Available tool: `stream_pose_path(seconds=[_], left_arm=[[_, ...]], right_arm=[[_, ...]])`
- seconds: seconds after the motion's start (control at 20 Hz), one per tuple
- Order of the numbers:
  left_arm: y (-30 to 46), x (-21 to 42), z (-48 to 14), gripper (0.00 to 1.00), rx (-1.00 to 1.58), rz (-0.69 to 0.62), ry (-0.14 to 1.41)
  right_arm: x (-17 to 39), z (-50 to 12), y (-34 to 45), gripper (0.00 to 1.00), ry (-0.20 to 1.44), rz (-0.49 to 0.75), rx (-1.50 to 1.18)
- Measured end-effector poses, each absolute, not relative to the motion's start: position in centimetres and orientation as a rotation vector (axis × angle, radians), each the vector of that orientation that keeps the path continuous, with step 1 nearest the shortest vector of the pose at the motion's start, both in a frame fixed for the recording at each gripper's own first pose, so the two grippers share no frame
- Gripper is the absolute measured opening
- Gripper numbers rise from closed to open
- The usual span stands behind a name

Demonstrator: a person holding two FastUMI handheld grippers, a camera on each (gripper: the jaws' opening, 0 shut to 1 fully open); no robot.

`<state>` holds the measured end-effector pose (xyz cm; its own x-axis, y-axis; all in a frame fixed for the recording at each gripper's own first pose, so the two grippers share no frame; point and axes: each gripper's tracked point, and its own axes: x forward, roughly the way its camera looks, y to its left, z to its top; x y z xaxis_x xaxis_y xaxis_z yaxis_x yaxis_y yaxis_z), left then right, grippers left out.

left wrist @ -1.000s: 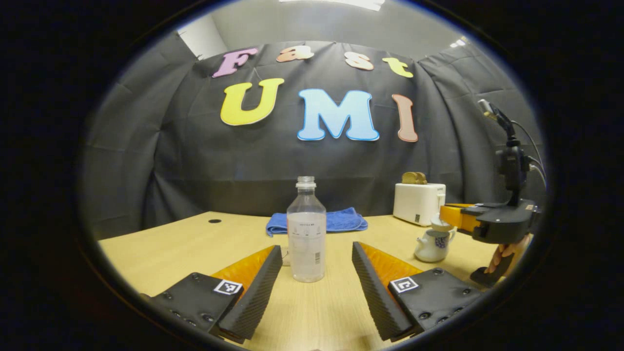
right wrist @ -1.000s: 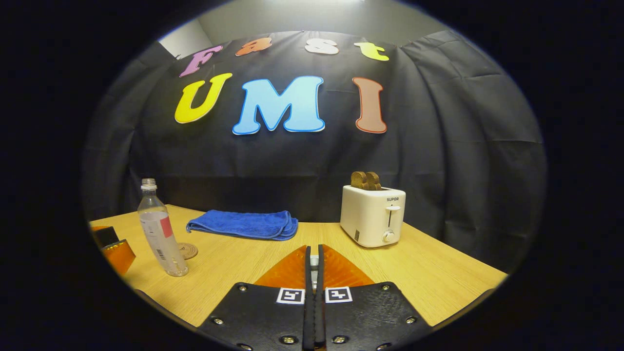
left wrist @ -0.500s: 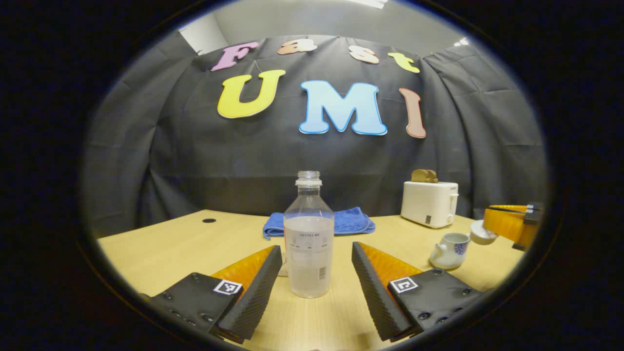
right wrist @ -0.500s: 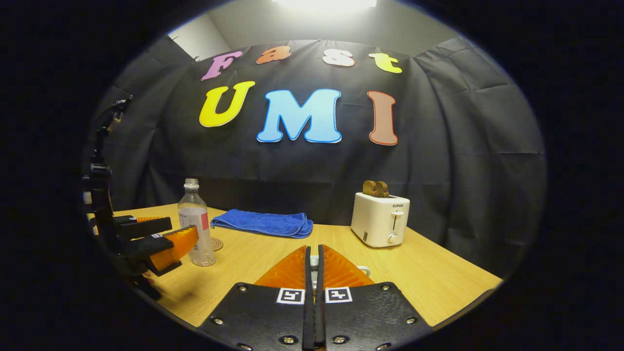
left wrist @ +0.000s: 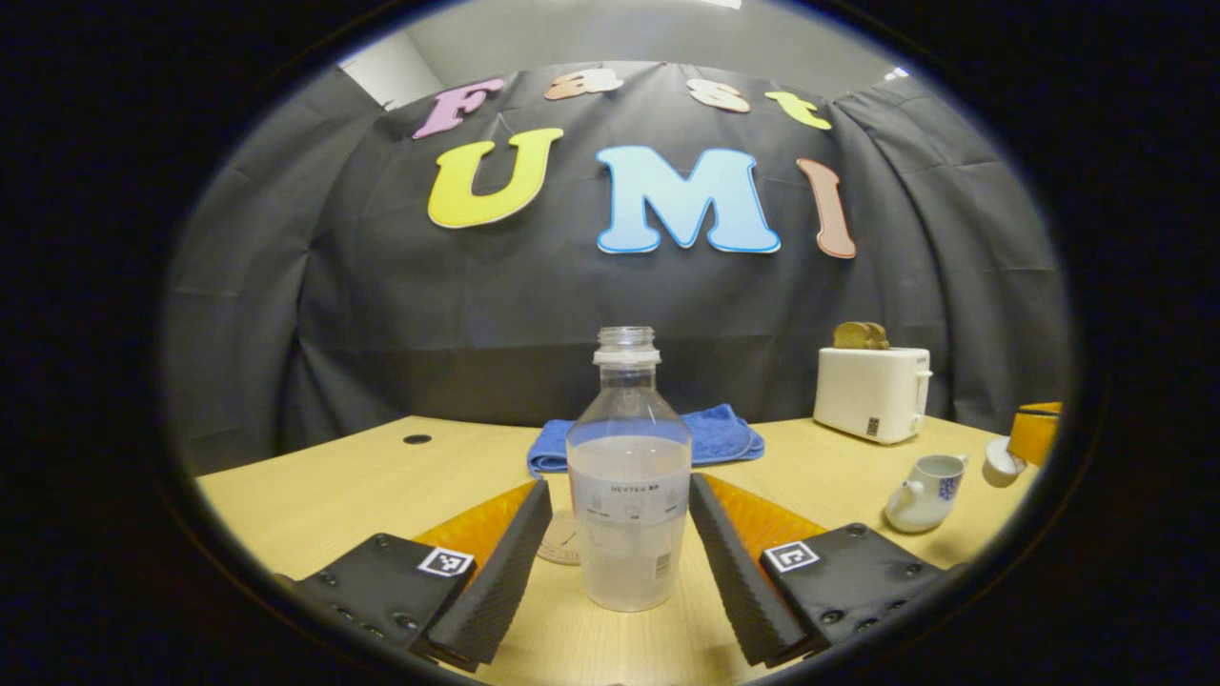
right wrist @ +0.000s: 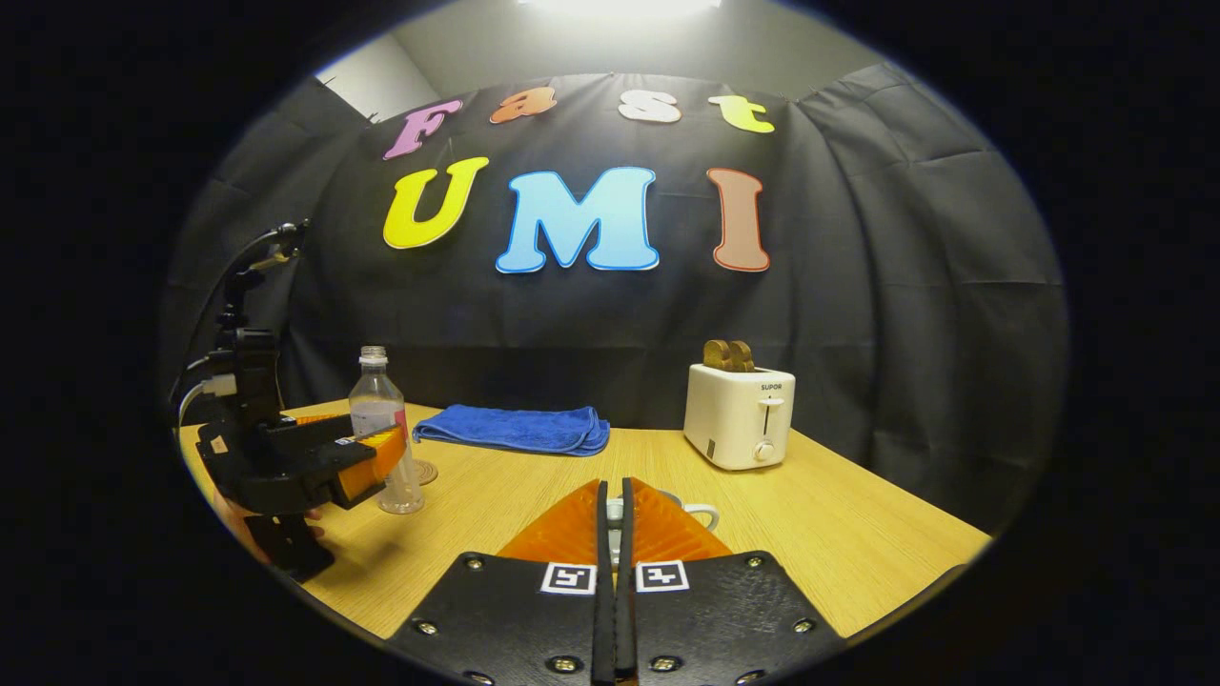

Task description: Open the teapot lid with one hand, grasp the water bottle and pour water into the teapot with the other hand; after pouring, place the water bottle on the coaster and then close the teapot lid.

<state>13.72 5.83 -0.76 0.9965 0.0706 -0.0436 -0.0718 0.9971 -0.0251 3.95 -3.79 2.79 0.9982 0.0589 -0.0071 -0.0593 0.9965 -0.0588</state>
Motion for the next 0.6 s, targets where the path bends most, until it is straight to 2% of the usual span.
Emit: stream_pose_path(seconds=[0.35,0.45,0.6], left_arm=[[4.7,14.8,-0.5,1.0,0.001,0.046,0.027],[4.8,14.9,-0.5,0.91,0.0,0.043,0.029],[4.4,14.4,-0.3,0.89,0.008,0.027,0.046]], right_arm=[[2.6,1.6,-2.5,0.01,0.029,0.09,-0.018],[2.1,1.6,-2.2,0.01,0.028,0.101,-0.008],[1.0,2.0,-2.1,0.01,0.014,0.109,-0.022]])
